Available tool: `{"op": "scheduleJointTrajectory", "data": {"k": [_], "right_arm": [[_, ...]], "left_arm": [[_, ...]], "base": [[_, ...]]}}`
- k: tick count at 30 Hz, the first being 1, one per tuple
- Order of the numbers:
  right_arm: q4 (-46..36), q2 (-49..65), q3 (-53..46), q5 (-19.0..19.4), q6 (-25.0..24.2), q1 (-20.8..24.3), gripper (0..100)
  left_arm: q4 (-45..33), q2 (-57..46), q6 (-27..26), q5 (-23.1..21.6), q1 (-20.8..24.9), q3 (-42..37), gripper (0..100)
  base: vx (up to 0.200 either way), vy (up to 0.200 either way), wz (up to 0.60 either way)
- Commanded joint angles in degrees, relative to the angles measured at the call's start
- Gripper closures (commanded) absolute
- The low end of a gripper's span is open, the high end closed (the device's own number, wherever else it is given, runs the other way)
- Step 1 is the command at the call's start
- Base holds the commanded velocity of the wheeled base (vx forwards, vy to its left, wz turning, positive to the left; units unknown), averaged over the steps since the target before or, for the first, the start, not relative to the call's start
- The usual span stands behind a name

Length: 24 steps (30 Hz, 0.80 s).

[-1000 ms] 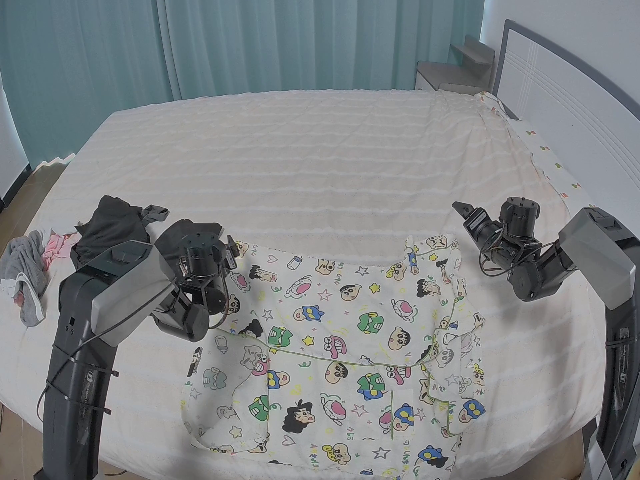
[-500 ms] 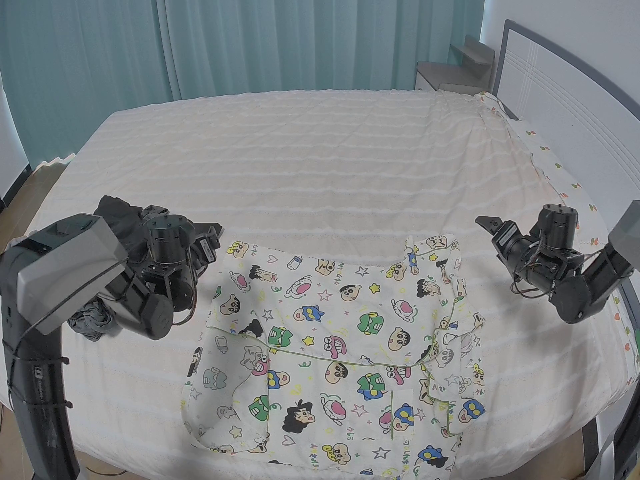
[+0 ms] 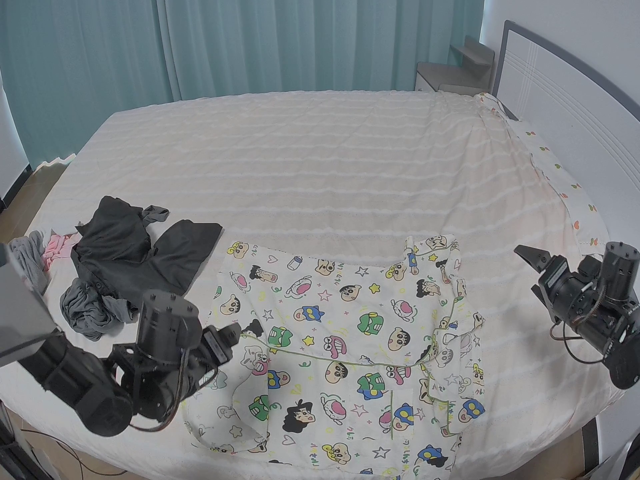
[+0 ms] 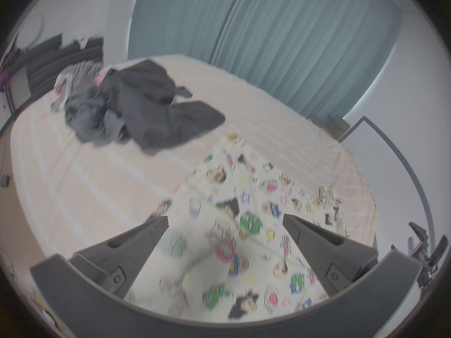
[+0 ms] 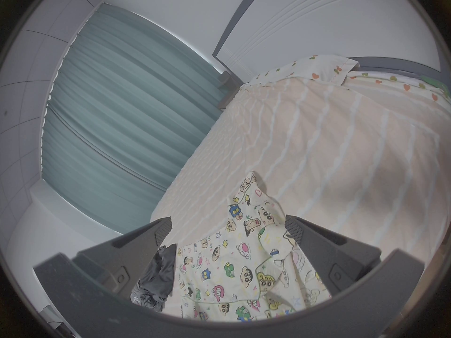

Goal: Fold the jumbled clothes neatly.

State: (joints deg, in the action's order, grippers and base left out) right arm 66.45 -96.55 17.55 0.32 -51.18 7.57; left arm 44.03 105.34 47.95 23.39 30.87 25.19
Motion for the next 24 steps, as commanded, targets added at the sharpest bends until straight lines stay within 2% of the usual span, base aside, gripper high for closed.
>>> {"op": "scheduleJointTrajectory", "data": {"k": [1,6,8,19,24], "right_arm": [[1.6,11.6,-7.0,0.3,-0.3,1.9,0],[1.5,12.3,-7.4,0.4,-0.2,2.8,0],[1.5,12.4,-7.4,0.4,-0.2,2.7,0],[1.5,14.1,-7.4,0.2,-0.2,2.8,0],[1.5,14.3,-7.4,0.2,-0.1,2.8,0]], "left_arm": [[-6.8,-9.4,9.3,-2.6,8.7,-7.4,0],[-6.9,-5.3,19.8,-7.4,10.1,-8.6,0],[-6.6,-2.4,21.3,-9.3,10.1,-9.5,0],[-3.3,6.5,21.6,-9.8,12.5,-10.4,0],[6.9,15.2,21.5,-7.1,12.6,-10.5,0]], "base": [[0.000,0.000,0.00],[0.000,0.000,0.00],[0.000,0.000,0.00],[0.000,0.000,0.00],[0.000,0.000,0.00]]}}
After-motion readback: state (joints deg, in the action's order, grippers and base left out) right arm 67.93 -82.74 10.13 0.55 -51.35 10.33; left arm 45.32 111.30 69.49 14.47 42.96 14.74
